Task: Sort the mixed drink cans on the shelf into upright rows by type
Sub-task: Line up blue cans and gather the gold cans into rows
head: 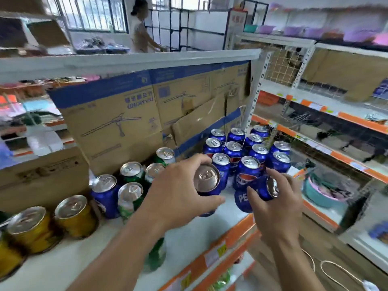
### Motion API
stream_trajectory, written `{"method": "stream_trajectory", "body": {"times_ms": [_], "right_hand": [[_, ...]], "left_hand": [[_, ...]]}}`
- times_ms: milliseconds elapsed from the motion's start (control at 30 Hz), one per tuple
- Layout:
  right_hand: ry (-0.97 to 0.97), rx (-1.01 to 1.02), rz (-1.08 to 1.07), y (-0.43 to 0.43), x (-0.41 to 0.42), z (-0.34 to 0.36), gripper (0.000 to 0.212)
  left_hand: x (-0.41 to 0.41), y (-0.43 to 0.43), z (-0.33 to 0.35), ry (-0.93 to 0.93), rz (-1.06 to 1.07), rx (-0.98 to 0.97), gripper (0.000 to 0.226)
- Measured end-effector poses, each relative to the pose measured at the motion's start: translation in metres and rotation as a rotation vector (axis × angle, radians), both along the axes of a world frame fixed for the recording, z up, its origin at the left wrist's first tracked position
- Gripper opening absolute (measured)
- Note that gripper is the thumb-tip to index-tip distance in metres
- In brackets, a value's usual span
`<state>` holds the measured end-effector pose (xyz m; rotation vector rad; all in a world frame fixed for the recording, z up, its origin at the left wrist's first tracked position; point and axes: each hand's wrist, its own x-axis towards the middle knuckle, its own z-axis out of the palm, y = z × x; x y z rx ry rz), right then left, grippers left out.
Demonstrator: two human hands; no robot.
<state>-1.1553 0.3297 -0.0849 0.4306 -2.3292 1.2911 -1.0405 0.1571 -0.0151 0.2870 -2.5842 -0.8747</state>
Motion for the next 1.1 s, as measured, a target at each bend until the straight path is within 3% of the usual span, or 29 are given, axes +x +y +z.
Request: {"method": "stream_trajectory", "body": {"times_ms": [200,300,700,867,1100], "right_hand": [[-0.020,0.065,-0.071,0.017,-0.050,-0.025,0.057],[0.002,0.123,-0.058,0.018,-0.072,-0.030,0.058],[-0.071,0.304,0.032,0.013,-0.129,-0.044,0.061],[-0.140,0.307,0.070,0.011,-0.130,-0.046,0.054],[-0.174,0.361,0.046,0.009,-0.122,-0.043,0.055]], "left_hand": [[-0.057,0.030,-0.026,-0.244,-0.010,-0.122,0.062],[-0.085,0.040,-0.042,-0.302,0.012,-0.084,0.061],[-0.139,0.049,-0.089,-0.315,0.120,0.044,0.071],[-0.141,0.056,-0.098,-0.233,0.159,-0.032,0.080],[-0.143,0.057,-0.094,-0.282,0.173,-0.188,0.080]]}}
